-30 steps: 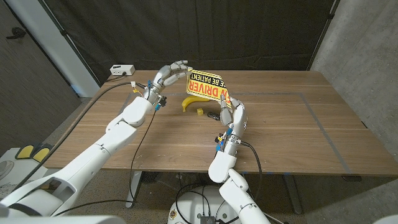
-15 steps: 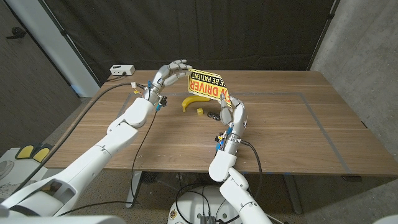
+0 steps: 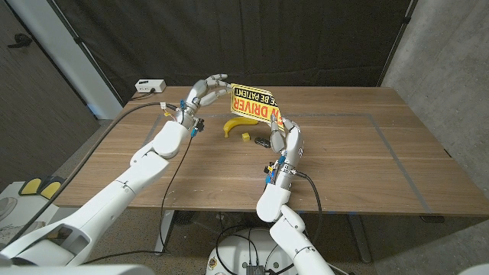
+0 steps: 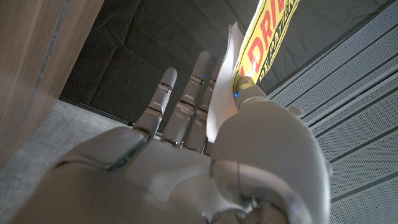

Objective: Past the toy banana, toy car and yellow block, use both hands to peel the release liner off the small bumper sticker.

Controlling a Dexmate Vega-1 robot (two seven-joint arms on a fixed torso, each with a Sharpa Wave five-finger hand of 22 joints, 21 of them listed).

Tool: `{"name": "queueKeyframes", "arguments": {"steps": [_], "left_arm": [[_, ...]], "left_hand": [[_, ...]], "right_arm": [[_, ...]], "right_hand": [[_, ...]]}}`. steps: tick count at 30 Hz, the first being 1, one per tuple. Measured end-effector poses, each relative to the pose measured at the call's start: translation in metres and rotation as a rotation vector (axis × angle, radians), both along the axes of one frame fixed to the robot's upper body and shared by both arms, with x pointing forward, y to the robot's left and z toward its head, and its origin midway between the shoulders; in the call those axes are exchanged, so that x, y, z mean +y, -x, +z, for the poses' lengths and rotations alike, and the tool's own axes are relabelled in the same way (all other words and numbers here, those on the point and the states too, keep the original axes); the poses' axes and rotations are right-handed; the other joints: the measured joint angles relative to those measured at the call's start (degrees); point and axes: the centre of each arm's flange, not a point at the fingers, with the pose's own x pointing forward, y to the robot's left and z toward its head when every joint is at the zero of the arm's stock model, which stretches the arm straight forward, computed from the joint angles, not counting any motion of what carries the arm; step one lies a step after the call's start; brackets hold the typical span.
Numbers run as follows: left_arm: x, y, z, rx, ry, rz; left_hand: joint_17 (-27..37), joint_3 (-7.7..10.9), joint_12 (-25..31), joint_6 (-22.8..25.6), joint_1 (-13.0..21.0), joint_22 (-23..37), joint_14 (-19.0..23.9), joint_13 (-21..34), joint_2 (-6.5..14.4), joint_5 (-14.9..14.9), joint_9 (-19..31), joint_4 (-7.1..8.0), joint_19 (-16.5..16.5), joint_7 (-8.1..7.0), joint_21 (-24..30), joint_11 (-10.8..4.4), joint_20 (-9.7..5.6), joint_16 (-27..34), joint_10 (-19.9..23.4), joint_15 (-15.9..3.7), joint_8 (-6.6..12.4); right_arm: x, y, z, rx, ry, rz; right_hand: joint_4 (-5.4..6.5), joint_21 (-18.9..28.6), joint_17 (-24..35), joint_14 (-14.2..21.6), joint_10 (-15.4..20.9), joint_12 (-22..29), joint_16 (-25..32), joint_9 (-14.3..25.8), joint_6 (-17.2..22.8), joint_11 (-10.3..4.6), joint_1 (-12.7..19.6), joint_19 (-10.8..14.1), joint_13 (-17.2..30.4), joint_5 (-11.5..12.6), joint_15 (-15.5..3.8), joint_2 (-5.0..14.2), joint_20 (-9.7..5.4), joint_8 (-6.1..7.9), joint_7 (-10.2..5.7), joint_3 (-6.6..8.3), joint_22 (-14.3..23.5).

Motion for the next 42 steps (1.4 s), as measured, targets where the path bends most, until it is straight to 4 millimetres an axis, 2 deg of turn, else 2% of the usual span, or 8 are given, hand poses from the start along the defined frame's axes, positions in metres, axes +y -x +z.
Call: {"name": "queueKeyframes", "arguments": {"steps": [5, 12, 16, 22, 28, 31, 36, 42], "left_arm": [[0.001, 0.001, 0.0, -0.002, 0.0, 0.003], [0.001, 0.001, 0.0, -0.009, 0.014, 0.013], [0.002, 0.0, -0.001, -0.011, 0.019, 0.023], [0.001, 0.003, -0.001, -0.019, 0.014, 0.059], [0.0, 0.005, 0.0, -0.044, -0.004, 0.129], [-0.004, 0.007, -0.001, -0.074, -0.016, 0.2], [-0.009, 0.011, -0.002, -0.148, -0.011, 0.322], [-0.02, 0.017, -0.005, -0.256, 0.014, 0.451]], "left_hand": [[0.0, 0.57, 0.44, 4.69, 1.36, 0.0, 1.47, 0.07, 1.36, 0.0, -0.46, -0.57, 0.41, -4.85, 0.91, -0.86, -0.44, 0.02, 0.87, -0.65, 1.45], [0.0, 1.13, 0.87, 7.05, 3.18, 0.0, 2.87, 0.07, 1.94, -0.06, -0.86, -1.13, 2.03, -7.54, 1.69, -0.93, -0.02, 0.86, 1.74, -1.42, 2.35], [0.04, 1.12, 0.88, 8.07, 3.48, 0.0, 3.08, 0.07, 2.22, -0.09, -0.88, -1.14, 2.41, -6.86, 2.03, -1.24, 0.27, 1.07, 2.46, -1.64, 2.77], [0.37, 1.15, 1.65, 11.07, 4.73, 0.18, 3.98, 0.06, 2.4, -0.24, -1.29, -1.11, 3.09, -3.88, 2.88, -1.52, -0.39, 1.74, 4.4, -1.93, 3.77], [1.44, 1.22, 1.15, 8.13, 4.1, 0.18, 3.98, 0.74, 4.96, -0.13, 0.27, 0.78, 3.98, -3.67, 3.75, -0.14, 0.59, 2.69, 3.41, -1.93, 3.79], [1.99, 0.76, 1.15, 5.94, 3.29, 0.26, 3.98, 1.29, 5.88, 1.13, 1.89, 1.38, 4.1, -5.0, 4.48, 0.22, 0.85, 3.09, 3.04, -1.93, 4.11], [2.87, -0.13, 1.17, 3.39, 2.53, 0.44, 4.1, 2.52, 6.64, 3.59, 4.93, 2.29, 5.37, -6.91, 5.53, -0.74, 0.15, 3.44, 3.34, -2.04, 5.64], [3.96, -1.05, 2.45, 1.28, 1.87, 0.72, 4.7, 4.2, 7.29, 6.8, 8.95, 3.22, 5.73, -7.4, 6.68, -1.57, -0.21, 3.44, 3.57, -2.03, 7.94]], "right_arm": [[0.001, 0.001, 0.0, -0.004, 0.004, -0.002], [0.003, 0.001, 0.0, -0.003, 0.009, -0.003], [0.003, 0.0, 0.0, -0.004, 0.009, -0.003], [0.003, -0.001, 0.001, -0.006, 0.009, -0.002], [0.005, 0.0, 0.002, -0.007, 0.011, 0.005], [0.005, 0.0, 0.003, -0.005, 0.013, 0.011], [0.002, -0.002, 0.003, 0.009, 0.01, 0.032], [-0.003, -0.005, 0.003, 0.037, 0.006, 0.083]], "right_hand": [[0.16, 0.03, 0.0, 0.0, 0.0, 0.0, -0.19, -0.01, 0.0, 0.0, 0.0, 0.0, 0.0, -0.4, 0.0, 0.0, 0.0, -0.05, 0.0, 0.3, 0.0], [-0.07, 0.03, 0.0, 0.0, 0.0, 0.0, -0.22, -0.03, 0.0, 0.0, 0.0, -0.11, 0.09, -0.4, 0.0, 0.0, -0.11, -0.15, 0.0, 0.53, 0.0], [-0.08, 0.03, -0.01, 0.3, 0.0, 0.0, -0.21, -0.03, 0.0, 0.0, -0.24, -0.11, 0.09, -0.41, -0.29, -0.23, -0.11, -0.15, 0.0, 0.53, 0.0], [-0.32, 0.03, 0.27, 0.3, 0.0, 0.0, -0.43, -0.01, 0.19, 0.0, -0.63, -0.11, 0.09, -0.41, -0.3, -0.28, -0.11, -0.16, -0.2, 0.76, 0.0], [-0.25, 0.03, 0.2, 0.3, 0.0, 0.0, -0.43, 0.01, 0.39, 0.0, -0.87, -0.23, 0.09, -0.43, -0.3, -0.36, 0.02, -0.09, -0.4, 1.17, 0.0], [0.6, 0.03, 0.4, 0.3, -0.85, -0.31, -0.66, 0.1, 0.21, 0.17, -3.99, -0.88, 0.26, -0.84, -0.3, -1.22, 0.71, 0.11, -0.68, 0.34, 0.0], [4.97, -0.51, 1.59, -2.96, -7.3, -3.22, -1.28, 0.11, -7.04, 2.4, -14.39, -2.9, 0.17, -1.05, 0.48, -2.96, 3.12, -3.75, 1.09, -2.79, 0.13], [7.3, -1.47, 2.4, -7.22, -15.71, -6.66, -1.93, 0.28, -18.08, 4.45, -21.48, -4.97, 0.8, -0.78, 1.65, -4.83, 4.7, -8.36, 2.46, -5.12, 0.13]]}}
